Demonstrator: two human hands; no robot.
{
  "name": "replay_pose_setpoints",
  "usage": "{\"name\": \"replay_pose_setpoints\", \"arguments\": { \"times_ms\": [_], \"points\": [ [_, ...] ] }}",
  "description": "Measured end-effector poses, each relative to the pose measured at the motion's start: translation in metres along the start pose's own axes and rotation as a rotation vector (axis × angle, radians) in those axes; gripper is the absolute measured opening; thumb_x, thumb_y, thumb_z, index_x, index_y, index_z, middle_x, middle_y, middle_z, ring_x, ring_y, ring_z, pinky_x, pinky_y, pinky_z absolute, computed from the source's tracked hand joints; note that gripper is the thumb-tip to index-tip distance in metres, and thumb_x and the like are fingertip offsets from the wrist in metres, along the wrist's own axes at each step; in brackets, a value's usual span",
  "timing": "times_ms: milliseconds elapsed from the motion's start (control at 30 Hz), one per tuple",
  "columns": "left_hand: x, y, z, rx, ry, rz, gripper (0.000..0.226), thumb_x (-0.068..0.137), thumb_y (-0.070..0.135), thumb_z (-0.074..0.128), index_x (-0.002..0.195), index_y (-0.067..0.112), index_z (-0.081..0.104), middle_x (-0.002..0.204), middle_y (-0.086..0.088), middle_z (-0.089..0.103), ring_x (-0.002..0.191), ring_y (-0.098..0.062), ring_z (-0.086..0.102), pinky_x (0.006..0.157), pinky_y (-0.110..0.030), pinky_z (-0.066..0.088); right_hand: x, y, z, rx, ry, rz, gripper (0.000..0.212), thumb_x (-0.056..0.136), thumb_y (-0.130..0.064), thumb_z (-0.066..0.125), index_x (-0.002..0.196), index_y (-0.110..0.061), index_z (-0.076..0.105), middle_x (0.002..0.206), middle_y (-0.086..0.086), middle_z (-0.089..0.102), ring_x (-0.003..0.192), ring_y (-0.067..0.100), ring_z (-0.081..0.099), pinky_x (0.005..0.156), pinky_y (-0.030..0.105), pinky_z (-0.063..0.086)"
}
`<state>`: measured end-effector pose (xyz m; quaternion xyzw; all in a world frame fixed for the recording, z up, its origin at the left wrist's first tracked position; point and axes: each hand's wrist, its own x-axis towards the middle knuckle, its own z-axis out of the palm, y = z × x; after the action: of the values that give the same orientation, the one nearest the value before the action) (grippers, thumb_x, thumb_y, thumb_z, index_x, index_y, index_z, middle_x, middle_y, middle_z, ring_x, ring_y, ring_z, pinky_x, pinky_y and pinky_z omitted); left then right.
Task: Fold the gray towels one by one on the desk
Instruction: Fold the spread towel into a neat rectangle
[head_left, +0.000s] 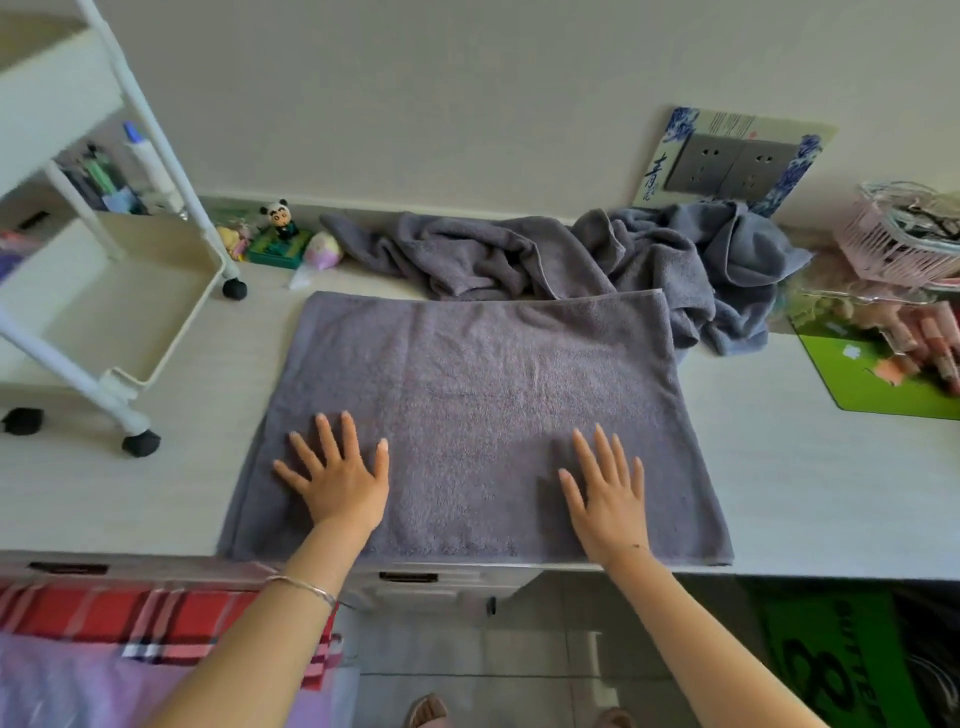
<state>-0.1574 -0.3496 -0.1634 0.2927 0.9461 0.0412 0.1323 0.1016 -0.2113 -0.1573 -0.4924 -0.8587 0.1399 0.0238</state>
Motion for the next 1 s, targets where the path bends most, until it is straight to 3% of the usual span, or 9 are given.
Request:
{"name": "replay_pose_setpoints", "arguments": {
  "times_ms": [67, 133, 200, 367, 500, 633, 733, 867, 1000],
  "points": [
    [-0.017, 0.019, 0.0, -0.018, 0.033, 0.192, 0.064, 0.094, 0.055, 0.008, 0.152, 0.027, 0.013, 0.16, -0.002, 0.008, 0.145, -0.036, 0.003, 0.109, -0.065, -0.004, 0.0, -0.04, 0.013, 0.026, -0.042, -0.11, 0.078, 0.081, -0.07, -0.012, 0.15, -0.036, 0.004, 0.156, -0.01, -0.01, 0.146, 0.017, -0.011, 0.113, 0.035, -0.019],
    [-0.035, 0.037, 0.006, 0.004, 0.003, 0.418, 0.059, 0.093, 0.05, 0.017, 0.145, 0.028, 0.036, 0.152, -0.001, 0.033, 0.141, -0.035, 0.026, 0.107, -0.068, 0.01, 0.002, -0.069, 0.024, 0.022, -0.064, -0.178, 0.077, 0.082, -0.068, -0.012, 0.15, -0.035, 0.004, 0.154, -0.012, -0.012, 0.146, 0.017, -0.01, 0.113, 0.036, -0.018],
    [-0.043, 0.04, 0.013, 0.036, -0.012, 0.488, 0.054, 0.092, 0.049, 0.024, 0.139, 0.03, 0.045, 0.145, 0.0, 0.045, 0.135, -0.033, 0.039, 0.103, -0.07, 0.023, 0.004, -0.08, 0.031, 0.005, -0.072, -0.199, 0.07, 0.086, -0.062, -0.005, 0.15, -0.035, 0.003, 0.154, -0.013, -0.012, 0.146, 0.016, -0.009, 0.113, 0.035, -0.019],
    [-0.03, -0.002, 0.019, 0.007, 0.013, 0.291, 0.064, 0.089, 0.059, 0.018, 0.146, 0.033, 0.031, 0.154, 0.0, 0.03, 0.142, -0.034, 0.025, 0.108, -0.065, 0.005, -0.002, -0.049, 0.028, -0.056, -0.036, -0.148, 0.057, 0.093, -0.059, 0.008, 0.146, -0.042, -0.003, 0.156, -0.013, -0.007, 0.144, 0.011, -0.012, 0.115, 0.032, -0.017],
    [-0.017, -0.029, 0.011, -0.014, 0.06, 0.178, 0.07, 0.085, 0.064, 0.009, 0.149, 0.037, 0.02, 0.158, 0.004, 0.016, 0.146, -0.032, 0.008, 0.108, -0.065, -0.003, -0.012, -0.002, 0.017, -0.084, -0.006, -0.043, 0.063, 0.087, -0.065, -0.002, 0.146, -0.044, -0.003, 0.155, -0.015, -0.007, 0.146, 0.011, -0.008, 0.116, 0.033, -0.014],
    [-0.006, -0.03, 0.002, -0.005, 0.03, 0.092, 0.06, 0.096, 0.056, 0.016, 0.151, 0.036, 0.002, 0.16, 0.004, -0.004, 0.145, -0.032, -0.009, 0.11, -0.066, -0.005, -0.008, 0.034, 0.003, -0.088, -0.053, 0.056, 0.068, 0.081, -0.068, -0.006, 0.145, -0.043, -0.007, 0.157, -0.013, -0.009, 0.146, 0.014, -0.01, 0.117, 0.039, -0.013],
    [-0.012, -0.006, -0.001, -0.018, -0.004, 0.165, 0.061, 0.096, 0.056, 0.01, 0.15, 0.032, -0.005, 0.16, 0.002, -0.008, 0.145, -0.03, -0.011, 0.112, -0.062, -0.005, -0.005, 0.049, -0.013, 0.041, -0.016, 0.187, 0.064, 0.093, -0.062, 0.02, 0.15, -0.034, 0.01, 0.159, -0.006, 0.001, 0.147, 0.019, -0.004, 0.117, 0.041, -0.006],
    [-0.031, 0.038, 0.008, -0.028, -0.052, 0.413, 0.089, 0.07, 0.068, -0.028, 0.15, 0.034, -0.007, 0.159, 0.004, -0.012, 0.145, -0.022, -0.015, 0.112, -0.053, -0.014, 0.007, 0.075, -0.045, 0.421, 0.143, 0.533, 0.068, 0.09, -0.032, 0.06, 0.148, -0.015, 0.027, 0.154, 0.013, 0.025, 0.14, 0.033, 0.026, 0.113, 0.045, 0.023],
    [-0.037, 0.052, 0.015, -0.051, -0.066, 0.408, 0.098, 0.062, 0.071, -0.035, 0.149, 0.033, -0.009, 0.158, 0.002, -0.014, 0.145, -0.022, -0.017, 0.113, -0.05, -0.015, 0.024, 0.096, -0.07, 0.734, 0.079, 0.697, 0.058, 0.087, -0.019, 0.067, 0.137, -0.003, 0.043, 0.133, 0.018, 0.053, 0.122, 0.035, 0.049, 0.105, 0.04, 0.037]
  ]
}}
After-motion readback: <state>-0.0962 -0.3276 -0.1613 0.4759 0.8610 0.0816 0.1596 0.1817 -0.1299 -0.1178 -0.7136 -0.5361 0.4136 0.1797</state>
